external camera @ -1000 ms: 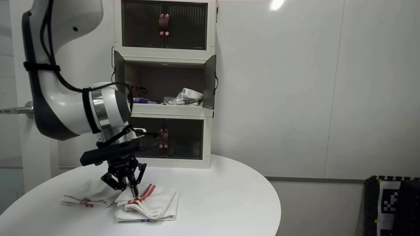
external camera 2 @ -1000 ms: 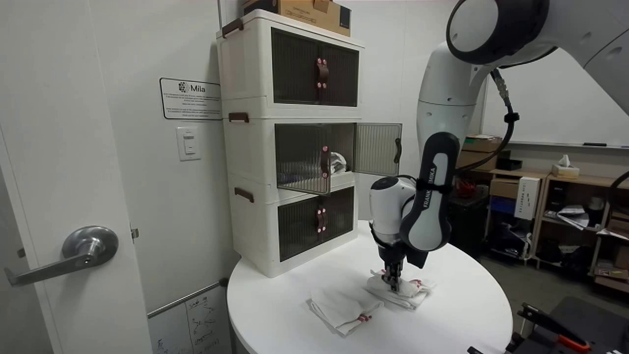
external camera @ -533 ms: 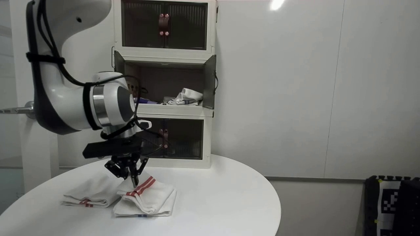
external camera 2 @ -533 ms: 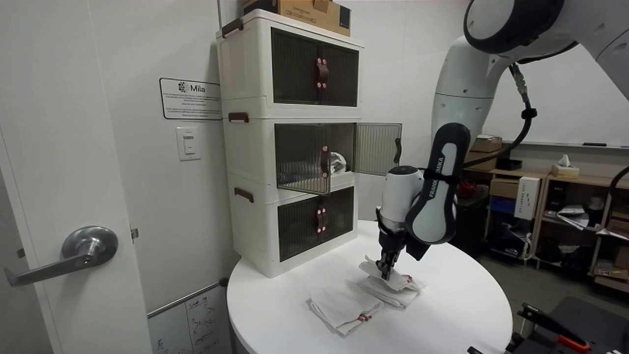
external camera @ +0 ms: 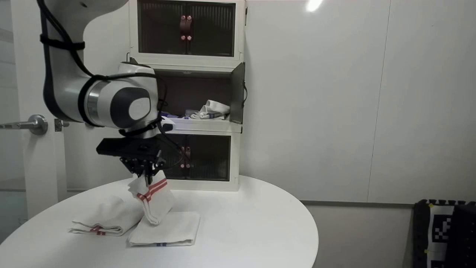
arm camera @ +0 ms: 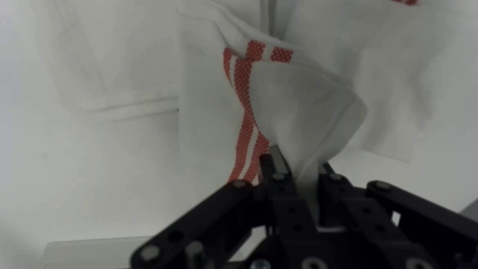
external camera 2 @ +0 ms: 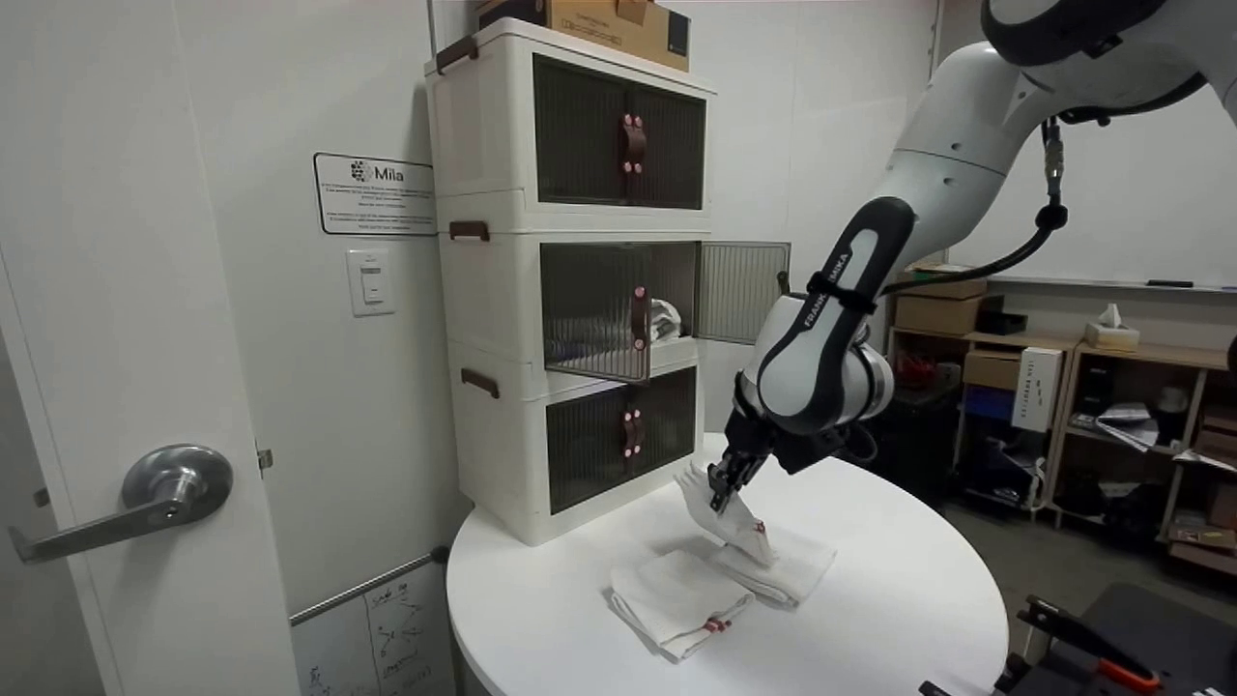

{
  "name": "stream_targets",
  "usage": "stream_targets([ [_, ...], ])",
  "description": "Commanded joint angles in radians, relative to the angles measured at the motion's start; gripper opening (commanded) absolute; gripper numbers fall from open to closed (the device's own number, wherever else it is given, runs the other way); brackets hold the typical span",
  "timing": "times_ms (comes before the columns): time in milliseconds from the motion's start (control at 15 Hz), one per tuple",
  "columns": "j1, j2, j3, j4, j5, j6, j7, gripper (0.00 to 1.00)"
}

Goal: Pick up the towel from the table and put it in the cabinet

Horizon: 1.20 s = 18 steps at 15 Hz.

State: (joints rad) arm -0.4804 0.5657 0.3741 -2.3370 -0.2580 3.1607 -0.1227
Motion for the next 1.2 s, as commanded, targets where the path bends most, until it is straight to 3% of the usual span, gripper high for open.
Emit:
stream_targets([
  [0,-0.189,-0.024,0.217,0.007,0.099,0.014,-0.081,0.03],
  [333,-0.427,-0.013,0.476,0.04,0.072,0.066,-0.069,0.03],
  [733,-0.626,0.01,0.693,0.068,0.054,0.118,-0.064,0.03],
  [933,-0.679,0.009,0.755,0.088,0.045,0.125,-0.067,0.03],
  [1133,-0.646,0.001,0.736,0.14,0.045,0.13,-0.059,0.03],
])
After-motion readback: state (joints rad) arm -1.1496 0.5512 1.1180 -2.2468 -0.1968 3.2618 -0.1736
